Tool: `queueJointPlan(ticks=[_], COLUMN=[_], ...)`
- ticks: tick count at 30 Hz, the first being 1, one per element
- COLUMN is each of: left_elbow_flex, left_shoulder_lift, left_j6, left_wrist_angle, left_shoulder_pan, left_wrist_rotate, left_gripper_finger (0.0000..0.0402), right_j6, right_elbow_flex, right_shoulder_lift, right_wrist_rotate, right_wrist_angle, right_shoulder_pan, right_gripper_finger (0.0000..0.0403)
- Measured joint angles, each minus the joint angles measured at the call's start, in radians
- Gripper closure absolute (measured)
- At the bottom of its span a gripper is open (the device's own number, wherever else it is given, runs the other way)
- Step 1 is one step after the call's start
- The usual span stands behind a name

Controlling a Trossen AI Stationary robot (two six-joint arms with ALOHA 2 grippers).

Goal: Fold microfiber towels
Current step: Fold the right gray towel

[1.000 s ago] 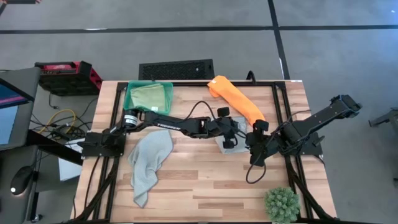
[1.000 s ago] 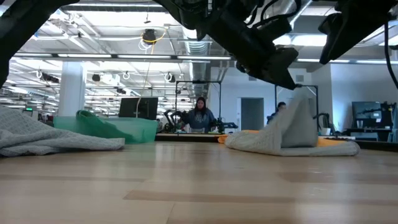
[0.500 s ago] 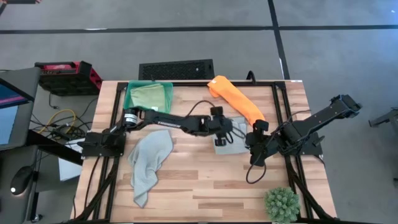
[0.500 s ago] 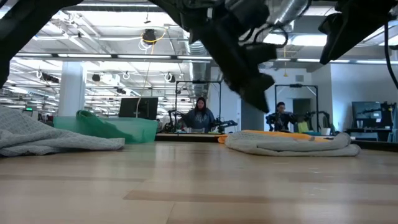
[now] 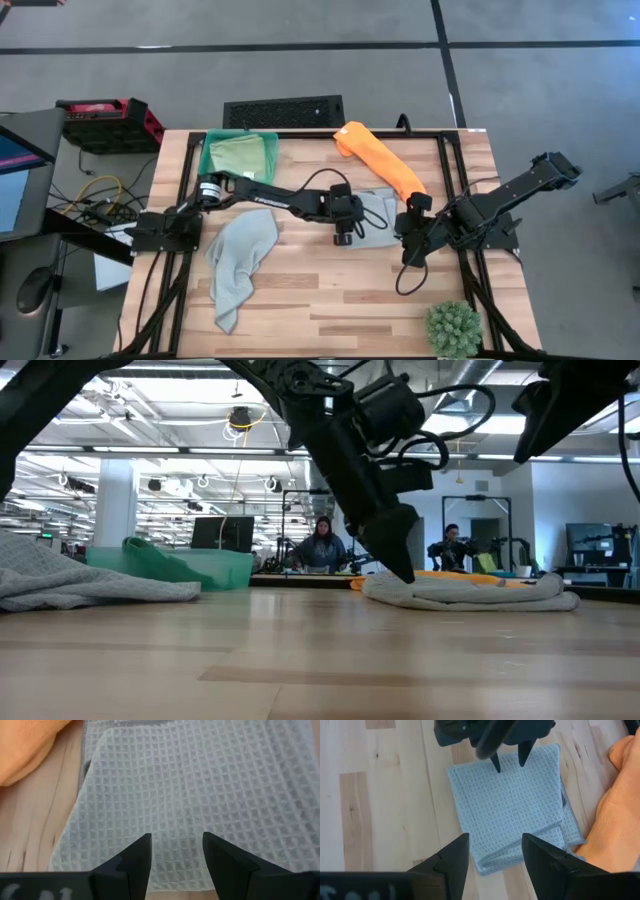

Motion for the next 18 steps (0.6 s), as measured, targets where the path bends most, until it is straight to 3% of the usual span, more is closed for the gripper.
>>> queueJointPlan(ticks=[18], left_elbow_flex=[0.004], left_shoulder_lift=[0.043], left_j6=[-0.073], left_wrist_angle=[-0.071], left_shoulder_pan=[0.000], left_wrist_rotate=[-0.026], left_gripper_finger=[0.0233], right_j6=[0.000], right_elbow_flex=[0.000], right_shoulder_lift=[-0.001], right_wrist_rotate=[-0.003], right_wrist_angle=[0.004], right_shoulder_pan=[0.000], right_gripper_finger=[0.0198])
